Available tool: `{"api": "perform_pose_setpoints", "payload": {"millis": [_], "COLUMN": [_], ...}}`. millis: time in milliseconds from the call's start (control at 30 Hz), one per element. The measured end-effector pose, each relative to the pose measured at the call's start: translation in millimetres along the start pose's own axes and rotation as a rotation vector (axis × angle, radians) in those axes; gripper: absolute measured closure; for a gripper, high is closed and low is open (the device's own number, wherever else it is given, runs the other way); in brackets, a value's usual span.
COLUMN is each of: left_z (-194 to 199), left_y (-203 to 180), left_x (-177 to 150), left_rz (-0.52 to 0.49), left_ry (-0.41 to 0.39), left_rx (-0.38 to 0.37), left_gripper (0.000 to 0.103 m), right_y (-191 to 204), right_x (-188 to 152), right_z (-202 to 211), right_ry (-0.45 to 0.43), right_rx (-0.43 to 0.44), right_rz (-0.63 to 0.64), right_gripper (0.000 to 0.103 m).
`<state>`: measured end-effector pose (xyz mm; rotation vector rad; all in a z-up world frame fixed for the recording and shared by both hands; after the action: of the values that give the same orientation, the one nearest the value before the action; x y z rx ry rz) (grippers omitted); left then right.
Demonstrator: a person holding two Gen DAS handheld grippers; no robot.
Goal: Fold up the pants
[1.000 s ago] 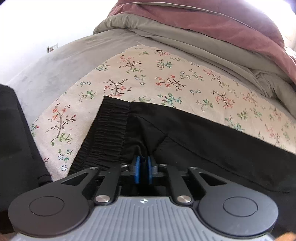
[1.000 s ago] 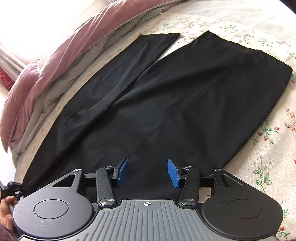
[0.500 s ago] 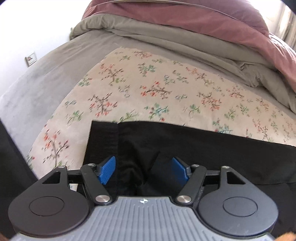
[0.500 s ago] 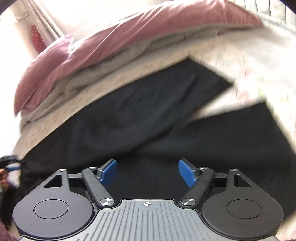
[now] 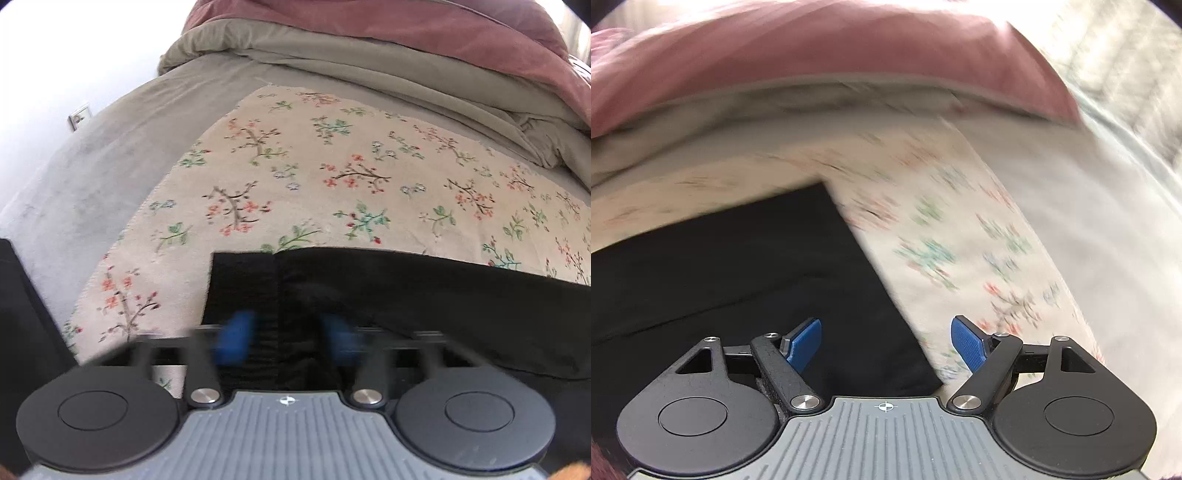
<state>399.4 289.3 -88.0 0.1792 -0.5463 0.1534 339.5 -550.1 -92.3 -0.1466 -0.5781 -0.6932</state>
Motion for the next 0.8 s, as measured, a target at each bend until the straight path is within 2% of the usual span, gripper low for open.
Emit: {"api": "perform_pose_setpoints", "payload": {"millis": [33, 67, 100, 133, 233, 333, 433, 533, 633, 667, 800], "left_z": [-0.4, -1.4, -1.6, -1.3, 0.5, 4.0, 4.5, 0.1, 0.3, 0.4, 2.4], "left_y": [-1.6, -4.1, -7.3, -12.0, -21.5, -30.3, -39.1, -43.2, -38.8, -34.9, -21.4], "left_x": [0.0, -0.6, -1.1, -1.5, -2.4, 0.7, 3.4, 4.0, 1.7, 1.4, 2.6], "left_rz": [0.010, 0.029, 0.035, 0.018, 0.024, 0.039, 0.044, 0.016, 0.028, 0.047, 0.078], "left_ry": [-0.011, -0.017, -0.033, -0.053, -0.088, -0.115, -0.113, -0.102, -0.086, -0.077, -0.067], "left_rx": [-0.009, -0.039, -0.044, -0.027, -0.022, -0.045, -0.050, -0.019, -0.021, -0.033, -0.023], "left_gripper": [0.076, 0.076, 0.076, 0.076, 0.076, 0.076, 0.076, 0.076, 0.075, 0.073, 0.072], "right_y": [-1.4, 1.2, 7.1, 10.4, 12.2, -0.9, -12.8, -16.5, -14.2, -12.8, -11.3], "right_x": [-4.9, -8.8, -15.1, -16.8, -20.5, -16.7, -14.9, -23.9, -34.6, -36.0, -34.3], "right_z": [-2.4, 0.5, 6.4, 8.8, 18.2, 34.6, 43.6, 41.0, 30.9, 29.9, 29.6], "right_ry": [-0.006, -0.039, -0.070, -0.068, -0.065, -0.107, -0.132, -0.132, -0.103, -0.112, -0.117], "right_rx": [0.031, 0.053, 0.086, 0.096, 0.064, 0.033, -0.003, 0.004, -0.002, -0.002, 0.015], "right_rz": [-0.013, 0.016, 0.079, 0.095, 0.133, 0.133, 0.144, 0.191, 0.205, 0.203, 0.172], "right_gripper": [0.028, 0.046, 0.083, 0.101, 0.103, 0.103, 0.103, 0.103, 0.097, 0.092, 0.091]}}
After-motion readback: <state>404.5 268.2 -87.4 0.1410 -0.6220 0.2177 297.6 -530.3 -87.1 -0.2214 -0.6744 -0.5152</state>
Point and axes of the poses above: each gripper's, at about its wrist camera, not at the fingertips, and z roughly against the way its jaws point, y to its left, x to its top, the point moved 6 cm from there along -z, roughly the way its jaws point, and after that the axes turned 8 degrees about -z, right-handed, at the moved point
